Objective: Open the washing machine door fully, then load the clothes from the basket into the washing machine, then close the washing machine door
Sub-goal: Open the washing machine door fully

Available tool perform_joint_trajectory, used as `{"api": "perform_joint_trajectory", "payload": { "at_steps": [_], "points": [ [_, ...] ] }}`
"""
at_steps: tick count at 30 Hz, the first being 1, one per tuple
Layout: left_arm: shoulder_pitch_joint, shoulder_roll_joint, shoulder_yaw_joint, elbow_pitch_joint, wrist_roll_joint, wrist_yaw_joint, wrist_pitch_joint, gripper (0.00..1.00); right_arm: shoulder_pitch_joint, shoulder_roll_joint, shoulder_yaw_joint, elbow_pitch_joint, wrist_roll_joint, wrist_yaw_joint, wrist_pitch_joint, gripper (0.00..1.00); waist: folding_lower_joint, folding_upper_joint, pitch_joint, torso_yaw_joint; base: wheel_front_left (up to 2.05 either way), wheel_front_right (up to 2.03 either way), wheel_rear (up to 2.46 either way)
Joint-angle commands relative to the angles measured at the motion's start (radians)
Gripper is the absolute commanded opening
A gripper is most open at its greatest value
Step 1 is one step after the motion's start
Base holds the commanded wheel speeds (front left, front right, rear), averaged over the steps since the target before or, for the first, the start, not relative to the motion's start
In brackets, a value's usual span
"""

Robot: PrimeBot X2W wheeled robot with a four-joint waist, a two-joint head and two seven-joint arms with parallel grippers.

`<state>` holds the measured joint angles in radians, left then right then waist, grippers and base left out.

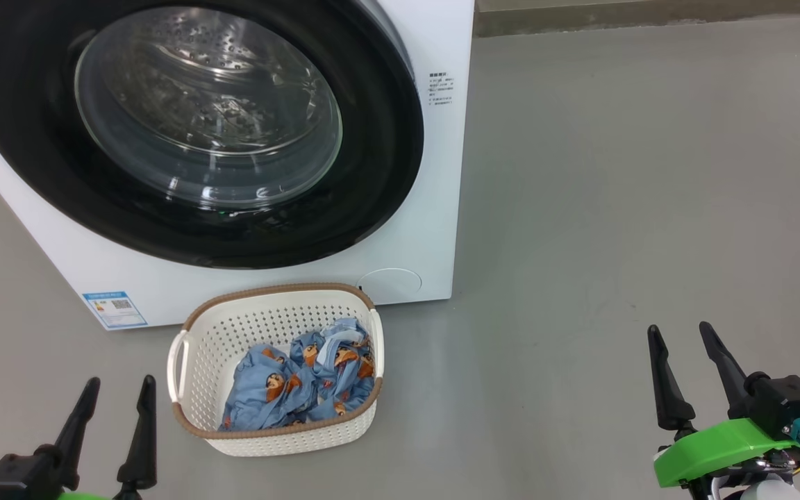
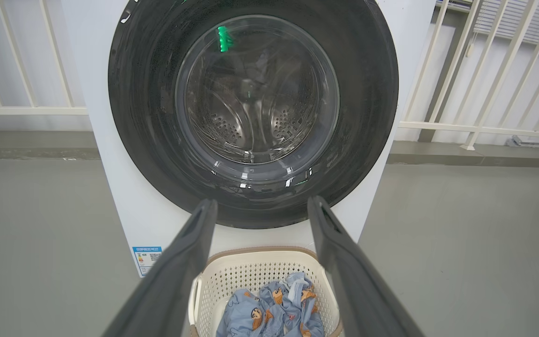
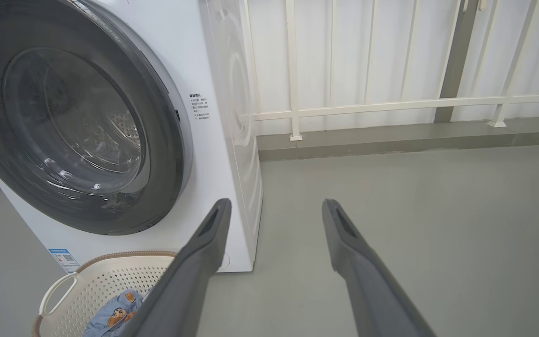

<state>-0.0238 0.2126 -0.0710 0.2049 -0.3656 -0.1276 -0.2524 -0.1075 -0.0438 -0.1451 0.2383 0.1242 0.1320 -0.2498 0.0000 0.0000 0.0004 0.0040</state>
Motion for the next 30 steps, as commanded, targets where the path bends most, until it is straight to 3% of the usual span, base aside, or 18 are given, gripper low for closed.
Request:
{"api": "perform_joint_trajectory", "payload": {
  "at_steps": [1, 14, 22, 30],
  "points": [
    [-0.025, 0.027, 0.037, -0.019, -0.005, -0.003, -0.009, 1.0, -0.043, -0.006, 0.024, -0.024, 0.005, -0.001, -0.012, 1.0, 0.0, 0.0, 0.0, 0.0, 0.0, 0.0, 0.0],
    [-0.028, 0.012, 0.039, -0.033, -0.007, -0.003, -0.009, 1.0, -0.115, -0.006, 0.019, -0.027, 0.082, -0.001, -0.012, 1.0, 0.0, 0.0, 0.026, 0.003, 0.0, 0.0, 0.0],
    [-0.041, 0.018, 0.021, -0.035, -0.021, -0.003, -0.009, 1.0, -0.216, -0.006, 0.02, 0.007, 0.28, -0.001, -0.012, 1.0, 0.0, 0.0, 0.06, 0.013, 0.0, 0.0, 0.0],
    [-0.052, 0.023, 0.001, -0.041, -0.038, -0.003, -0.009, 1.0, -0.343, -0.006, 0.016, 0.079, 0.579, -0.001, -0.01, 1.0, 0.0, 0.0, 0.097, 0.034, 0.0, 0.0, 0.0]
  ]
}}
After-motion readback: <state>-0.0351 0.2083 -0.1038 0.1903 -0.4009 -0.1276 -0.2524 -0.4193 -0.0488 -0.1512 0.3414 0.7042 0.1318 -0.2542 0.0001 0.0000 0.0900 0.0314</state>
